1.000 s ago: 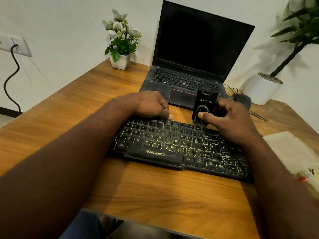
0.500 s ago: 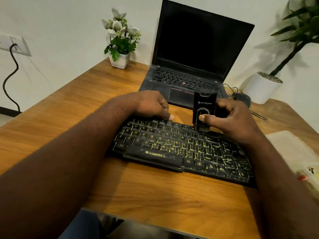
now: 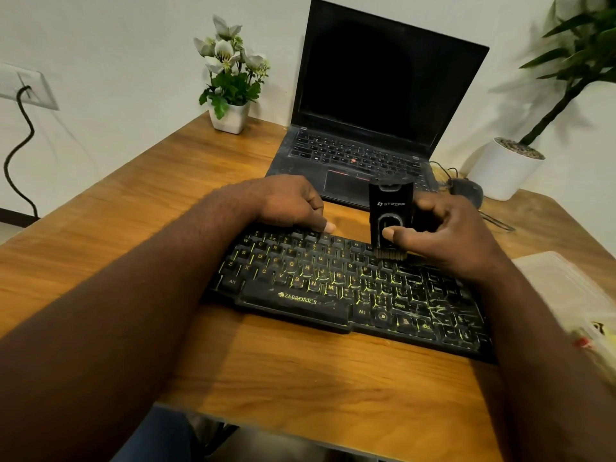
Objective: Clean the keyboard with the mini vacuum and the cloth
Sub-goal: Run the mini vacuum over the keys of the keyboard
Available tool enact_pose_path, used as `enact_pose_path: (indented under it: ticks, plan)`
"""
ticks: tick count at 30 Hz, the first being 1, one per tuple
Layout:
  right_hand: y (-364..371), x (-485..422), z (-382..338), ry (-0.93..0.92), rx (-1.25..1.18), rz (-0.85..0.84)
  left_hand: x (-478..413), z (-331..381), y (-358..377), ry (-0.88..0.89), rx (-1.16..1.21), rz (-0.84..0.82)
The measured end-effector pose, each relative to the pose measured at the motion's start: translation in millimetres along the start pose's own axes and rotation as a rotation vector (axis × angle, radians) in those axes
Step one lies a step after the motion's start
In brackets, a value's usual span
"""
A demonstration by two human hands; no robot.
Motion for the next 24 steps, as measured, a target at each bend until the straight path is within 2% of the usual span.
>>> enact_pose_path:
  ticks: [6,10,14,18,21,24]
  plan:
    - [-1.2,0.4,-2.0,-0.022,0.041,0.031,-0.8,-0.6,0.4,-0.003,-0.007,-0.002]
    - [2.4,1.1,-2.7,-0.029,0.030,-0.048,-1.8,-2.9,-0.9,-0.004,-0.016,0.011]
    - [-0.9,0.4,-2.7,-0.039,0.055,0.023,-2.2,-2.4,0.5,-0.004,-0.009,0.000]
    - [3.2,2.0,-2.8,-0.037,0.000,-0.060,-3.2,-4.0,-0.2,-0.007,-0.008,0.005]
    - [-1.0,0.6,-3.3,-0.044,0.056,0.012,-3.9,-3.8,0.8,-0.007,-0.004,0.000]
    - [-3.2,1.4,0.8,-0.015,-0.008,0.025,-3.2,-3.6,0.5,-0.003,0.000,0.006]
Point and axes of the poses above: each hand's wrist, its own x-axis away from the middle knuckle, its own y-axis out of the palm, z = x × y, the point moved 9 cm from there along -x, towards the middle knuckle, and after that the axes turned 3 degrees about -z, right-handed, at the moved point
